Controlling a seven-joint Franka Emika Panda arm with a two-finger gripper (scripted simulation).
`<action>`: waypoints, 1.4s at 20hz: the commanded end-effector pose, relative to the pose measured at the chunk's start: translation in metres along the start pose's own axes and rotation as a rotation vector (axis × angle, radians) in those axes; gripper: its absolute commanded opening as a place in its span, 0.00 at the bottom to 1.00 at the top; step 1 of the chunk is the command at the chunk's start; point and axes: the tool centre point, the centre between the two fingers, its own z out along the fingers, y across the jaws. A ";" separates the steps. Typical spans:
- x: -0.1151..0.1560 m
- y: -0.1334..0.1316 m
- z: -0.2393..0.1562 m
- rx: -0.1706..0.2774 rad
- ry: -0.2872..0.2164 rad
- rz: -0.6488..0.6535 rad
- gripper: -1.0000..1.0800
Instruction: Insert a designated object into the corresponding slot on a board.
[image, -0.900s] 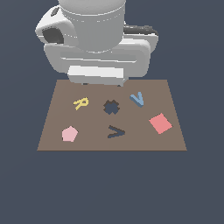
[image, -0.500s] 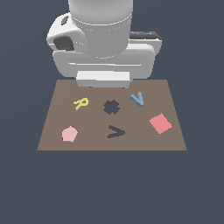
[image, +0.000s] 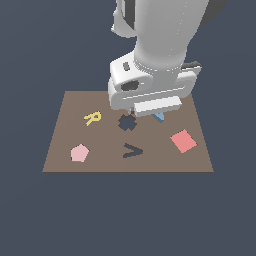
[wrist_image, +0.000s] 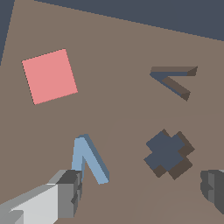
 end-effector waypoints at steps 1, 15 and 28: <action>-0.003 -0.020 0.018 0.001 0.000 -0.073 0.96; -0.011 -0.053 0.052 -0.002 -0.003 -0.197 0.96; -0.011 -0.052 0.071 -0.003 -0.003 -0.197 0.00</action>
